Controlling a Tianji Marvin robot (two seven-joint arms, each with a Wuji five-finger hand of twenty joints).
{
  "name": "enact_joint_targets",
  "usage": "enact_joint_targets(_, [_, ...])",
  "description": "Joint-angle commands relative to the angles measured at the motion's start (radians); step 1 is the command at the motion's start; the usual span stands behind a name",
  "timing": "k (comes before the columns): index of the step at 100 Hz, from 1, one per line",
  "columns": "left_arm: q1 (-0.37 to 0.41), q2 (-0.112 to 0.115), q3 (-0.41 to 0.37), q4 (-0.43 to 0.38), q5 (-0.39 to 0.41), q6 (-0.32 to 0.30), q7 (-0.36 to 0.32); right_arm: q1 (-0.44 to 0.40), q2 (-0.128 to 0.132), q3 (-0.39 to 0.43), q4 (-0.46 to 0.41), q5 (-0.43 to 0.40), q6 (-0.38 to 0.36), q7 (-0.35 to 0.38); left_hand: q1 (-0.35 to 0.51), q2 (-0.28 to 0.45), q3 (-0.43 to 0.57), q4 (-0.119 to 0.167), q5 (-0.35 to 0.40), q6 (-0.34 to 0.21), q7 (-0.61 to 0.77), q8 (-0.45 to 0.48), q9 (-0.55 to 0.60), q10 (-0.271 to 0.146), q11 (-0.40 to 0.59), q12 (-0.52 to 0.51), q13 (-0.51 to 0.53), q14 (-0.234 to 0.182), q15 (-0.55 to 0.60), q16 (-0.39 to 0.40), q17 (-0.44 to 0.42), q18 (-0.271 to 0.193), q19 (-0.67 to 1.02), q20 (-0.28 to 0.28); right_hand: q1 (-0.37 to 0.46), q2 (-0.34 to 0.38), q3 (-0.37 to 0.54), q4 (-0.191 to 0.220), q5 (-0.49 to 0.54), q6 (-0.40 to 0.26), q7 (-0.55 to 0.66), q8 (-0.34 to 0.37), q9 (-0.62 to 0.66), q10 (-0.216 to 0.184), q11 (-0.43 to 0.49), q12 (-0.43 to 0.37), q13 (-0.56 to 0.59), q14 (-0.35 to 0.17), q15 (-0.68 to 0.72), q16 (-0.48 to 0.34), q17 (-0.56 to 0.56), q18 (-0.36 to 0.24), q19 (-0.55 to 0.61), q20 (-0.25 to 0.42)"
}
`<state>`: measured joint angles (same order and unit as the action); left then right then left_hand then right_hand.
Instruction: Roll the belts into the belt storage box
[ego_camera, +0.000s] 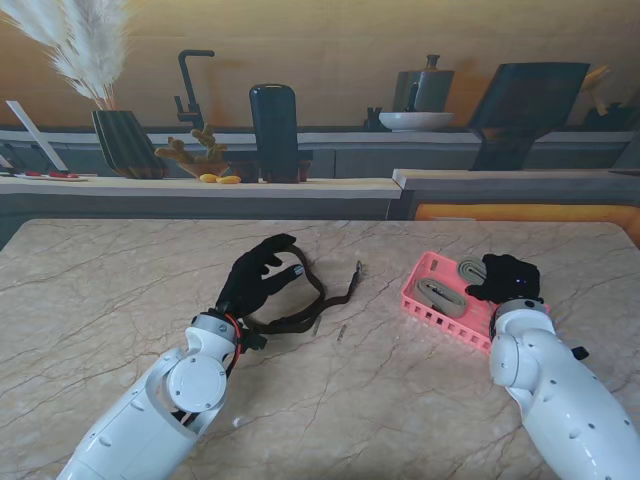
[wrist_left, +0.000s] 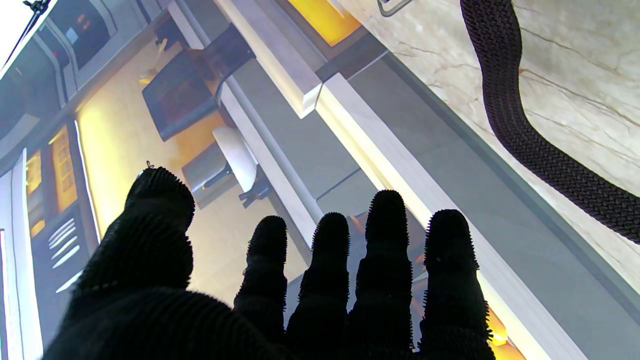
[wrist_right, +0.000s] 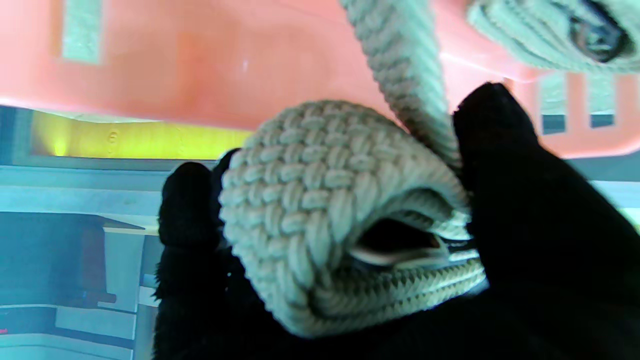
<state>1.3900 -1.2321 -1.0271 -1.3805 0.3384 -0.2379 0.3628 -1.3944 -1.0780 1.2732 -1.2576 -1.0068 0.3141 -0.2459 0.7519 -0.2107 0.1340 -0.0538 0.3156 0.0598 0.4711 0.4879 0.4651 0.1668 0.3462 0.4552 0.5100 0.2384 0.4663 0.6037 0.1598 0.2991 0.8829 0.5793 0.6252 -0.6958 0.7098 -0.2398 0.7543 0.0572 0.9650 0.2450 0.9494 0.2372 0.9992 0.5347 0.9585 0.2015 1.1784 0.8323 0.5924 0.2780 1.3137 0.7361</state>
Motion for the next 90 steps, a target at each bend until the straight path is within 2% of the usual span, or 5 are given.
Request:
enact_joint_targets(1, [0.005,-0.002,-0.002,-0.003,0.000,0.000,-0.002,0.006,-0.008,-0.009,0.020,-0.006,0.014,-0.006,0.018,0.032,-0.025,0.043,0.029,-0.022,-0.036,0.009,0.011,-0.014,-0.029,-0.006,0.013,0.003,0.011,0.010,0.001,0.002,0.004,0.016,0.124,0.168,0.221,0.018,0.043,-0.158,0.092,-0.011,-0.015,0.013,0.044,-0.007,0.031,-0.108,0.068,-0.005,0.037,-0.092,0.122,0.002])
enact_joint_targets(34, [0.008,-0.001,-0.006,-0.006,0.002,-0.002,-0.001,0.001,-0.016,-0.059,0.068,0.018,0.101,-0.025,0.019,0.033,-0.030,0.043,0.030,-0.022,-0.037,0.010,0.011,-0.015,-0.029,-0.006,0.015,0.001,0.011,0.011,0.001,0.002,0.002,0.016,0.120,0.145,0.240,0.018,0.067,-0.119,0.089,-0.023,0.009,0.042,0.049,-0.010,0.061,-0.079,0.076,-0.019,0.060,-0.057,0.151,-0.014])
enact_joint_targets(55, [0.009,-0.001,-0.008,-0.005,0.006,-0.006,0.002,-0.009,-0.008,-0.083,0.084,-0.017,0.132,-0.022,0.019,0.035,-0.033,0.043,0.031,-0.022,-0.038,0.010,0.012,-0.014,-0.030,-0.006,0.014,0.003,0.011,0.011,0.002,0.003,0.002,0.017,0.105,0.141,0.241,0.015,0.084,-0.083,0.075,-0.023,0.021,0.062,0.040,-0.005,0.075,-0.049,0.061,-0.038,0.070,-0.011,0.152,-0.035])
enact_joint_targets(71, [0.008,-0.002,-0.007,-0.005,0.002,-0.003,0.001,-0.014,-0.008,-0.091,0.083,-0.026,0.158,-0.021,0.022,0.036,-0.033,0.044,0.032,-0.021,-0.038,0.010,0.012,-0.013,-0.030,-0.006,0.013,0.004,0.010,0.011,0.000,0.002,0.001,0.017,0.093,0.228,0.168,0.027,0.082,-0.046,0.054,-0.007,0.016,0.083,0.018,-0.001,0.075,-0.016,0.033,-0.068,0.068,0.026,0.146,-0.074])
enact_joint_targets(90, [0.011,-0.001,-0.010,-0.008,0.007,-0.006,0.005,-0.015,-0.008,-0.094,0.069,-0.027,0.191,-0.001,0.022,0.036,-0.036,0.044,0.034,-0.022,-0.037,0.010,0.012,-0.012,-0.030,-0.006,0.015,0.003,0.011,0.011,0.001,0.002,0.001,0.017,0.107,0.318,0.092,0.058,0.081,0.024,0.000,0.021,-0.017,0.129,-0.005,-0.016,0.085,0.045,-0.065,-0.134,0.076,0.115,0.097,-0.142])
